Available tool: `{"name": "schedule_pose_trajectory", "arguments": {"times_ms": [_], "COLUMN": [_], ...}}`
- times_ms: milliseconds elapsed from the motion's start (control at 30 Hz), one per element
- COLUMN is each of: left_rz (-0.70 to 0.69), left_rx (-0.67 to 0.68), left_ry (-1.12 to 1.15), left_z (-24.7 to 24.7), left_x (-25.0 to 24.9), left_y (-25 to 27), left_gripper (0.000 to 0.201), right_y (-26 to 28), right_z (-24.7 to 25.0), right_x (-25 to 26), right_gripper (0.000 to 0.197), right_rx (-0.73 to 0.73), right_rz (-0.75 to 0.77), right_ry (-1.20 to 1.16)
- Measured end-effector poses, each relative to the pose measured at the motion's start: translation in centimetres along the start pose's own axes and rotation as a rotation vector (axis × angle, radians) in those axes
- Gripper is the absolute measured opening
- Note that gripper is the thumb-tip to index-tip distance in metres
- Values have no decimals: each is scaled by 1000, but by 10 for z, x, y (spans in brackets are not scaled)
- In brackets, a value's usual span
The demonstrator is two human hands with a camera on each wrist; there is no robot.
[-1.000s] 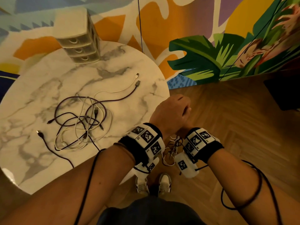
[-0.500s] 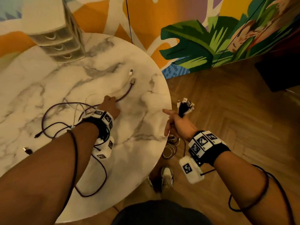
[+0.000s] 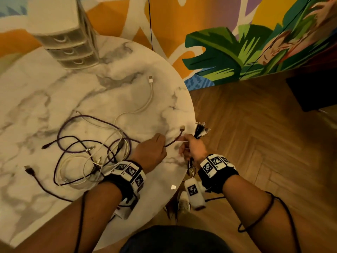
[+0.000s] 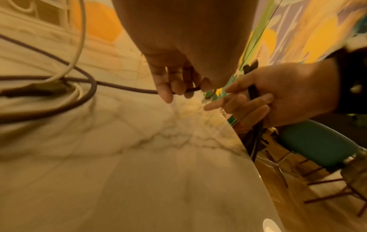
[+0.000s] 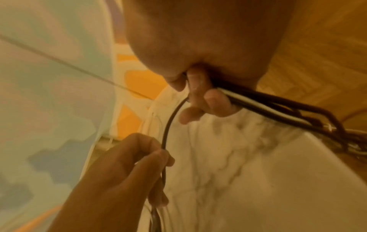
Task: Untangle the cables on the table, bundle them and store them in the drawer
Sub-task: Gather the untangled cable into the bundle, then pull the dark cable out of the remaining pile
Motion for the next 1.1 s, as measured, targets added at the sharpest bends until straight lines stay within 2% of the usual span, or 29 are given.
{"name": "schedule_pose_trajectory", "arguments": {"times_ms": [133,267,433,500,567,700,867,967,1100], "left_rz": [-55,-37,117,126,101,101,2,11,23], "left_rx": [73,89,-170,-146,-132,-203,-341,-425,-489], "left_ry": [-49,-20,480,553,602,745,683,722,733], "left_z": [12,11,36,48,53,52,53,53,57], "left_x": [-11,-13,-16,-22,-29,-42,-67,-75,-78], "left_y": [13,27,11,3,2,15,33,41,46], "left_gripper": [15,16,29,31,24,11,10,6,5], "right_y": [-2,4,20,29,38,54,71,75,78], "right_z": [5,5,1,-3,-7,-9,-14,-20,-24], "right_x": [7,9,10,8,7,3,6,10,6], "right_gripper": [36,29,29,29,28,29,30,28,30], "right_rx": [161,293,379,414,447,485,443,418,403], "right_rz": [103,163,207,217,236,258,356,432,441], "right_ry": [-62,-30,22,75,155,200,207,293,356]}}
Point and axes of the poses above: each hand's wrist, its own y-axis away from the middle knuckle, its own z-axis out of the back of the hand, x = y × z, the point moved 1 cm from there along -y, towards the middle knuckle, and after that the axes turned 8 degrees about x, right-handed, at the moved point
